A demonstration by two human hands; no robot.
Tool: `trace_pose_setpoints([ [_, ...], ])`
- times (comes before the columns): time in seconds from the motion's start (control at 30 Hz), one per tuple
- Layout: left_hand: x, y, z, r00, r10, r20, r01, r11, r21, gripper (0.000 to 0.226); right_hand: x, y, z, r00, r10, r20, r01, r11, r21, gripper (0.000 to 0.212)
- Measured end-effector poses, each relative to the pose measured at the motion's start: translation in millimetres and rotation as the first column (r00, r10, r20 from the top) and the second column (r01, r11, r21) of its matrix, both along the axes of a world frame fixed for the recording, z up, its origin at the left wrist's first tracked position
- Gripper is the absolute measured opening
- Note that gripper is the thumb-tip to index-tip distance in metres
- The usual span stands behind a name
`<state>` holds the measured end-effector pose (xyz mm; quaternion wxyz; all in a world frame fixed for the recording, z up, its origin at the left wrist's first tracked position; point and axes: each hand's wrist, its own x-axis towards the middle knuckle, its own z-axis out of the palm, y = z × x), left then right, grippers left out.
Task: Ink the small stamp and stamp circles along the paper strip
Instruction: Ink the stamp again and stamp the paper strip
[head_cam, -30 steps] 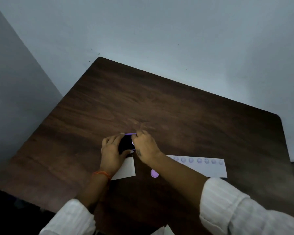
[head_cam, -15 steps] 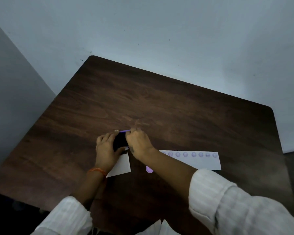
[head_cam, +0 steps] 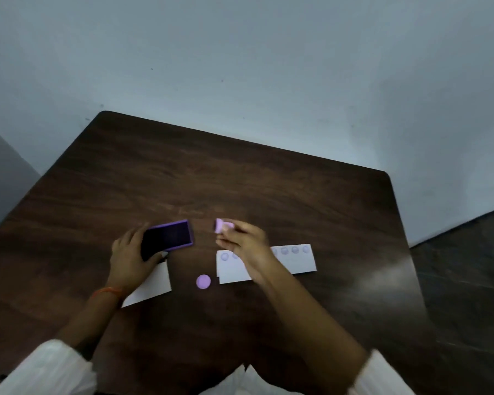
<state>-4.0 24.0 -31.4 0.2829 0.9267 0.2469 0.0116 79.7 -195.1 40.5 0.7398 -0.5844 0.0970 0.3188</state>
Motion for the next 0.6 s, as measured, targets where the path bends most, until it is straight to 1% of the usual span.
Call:
trace_pose_setpoints([
  [0.07,-1,-14,6,0.995,0.087,0.038,-0.087,0.996,-0.005,0.075,0,-55,-4,0.968,-0.162,-0.191,0.191,0.971,0.144,0.014],
  [0.13,-2,-37,15,0.977,0.151,0.15,-0.155,0.988,0.01,0.068,-6,-100,-9,0.905,-0.268,-0.331,0.354,0.905,0.235,0.012],
  [0.17,-3,-51,20,0.968,0.137,0.21,-0.144,0.989,0.017,0.065,-10,-116,-11,0.873,-0.301,-0.384,0.414,0.872,0.259,0.012],
  [0.23,-2,-87,28,0.964,0.031,0.263,-0.041,0.999,0.034,0.06,-14,-140,-15,0.819,-0.352,-0.453,0.501,0.823,0.267,0.014],
  [0.33,1,-143,32,0.945,-0.181,0.272,0.178,0.983,0.036,0.056,-13,-159,-20,0.784,-0.387,-0.487,0.552,0.792,0.26,0.014],
  [0.43,7,-187,28,0.892,-0.334,0.306,0.332,0.941,0.059,0.051,-10,-167,-24,0.769,-0.399,-0.499,0.578,0.768,0.277,0.015],
  [0.5,14,-205,24,0.859,-0.409,0.309,0.4,0.912,0.093,0.047,-7,-171,-26,0.773,-0.399,-0.493,0.574,0.77,0.278,0.014],
  [0.6,27,-220,17,0.85,-0.454,0.267,0.431,0.891,0.143,0.042,-1,-175,-32,0.79,-0.409,-0.456,0.557,0.789,0.258,0.012],
])
